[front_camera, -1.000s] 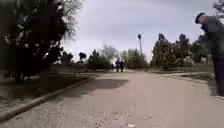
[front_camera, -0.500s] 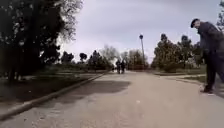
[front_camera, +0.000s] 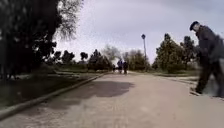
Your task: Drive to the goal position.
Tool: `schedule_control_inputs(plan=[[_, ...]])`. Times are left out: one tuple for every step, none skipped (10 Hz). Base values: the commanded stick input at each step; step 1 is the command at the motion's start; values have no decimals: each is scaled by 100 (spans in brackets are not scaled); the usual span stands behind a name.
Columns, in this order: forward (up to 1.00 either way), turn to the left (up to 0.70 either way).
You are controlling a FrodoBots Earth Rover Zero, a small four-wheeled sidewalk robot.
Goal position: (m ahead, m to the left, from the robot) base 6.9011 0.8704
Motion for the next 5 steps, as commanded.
schedule_control_inputs(plan=[[70,0],[70,0],[70,0],[70,0],[70,0]])
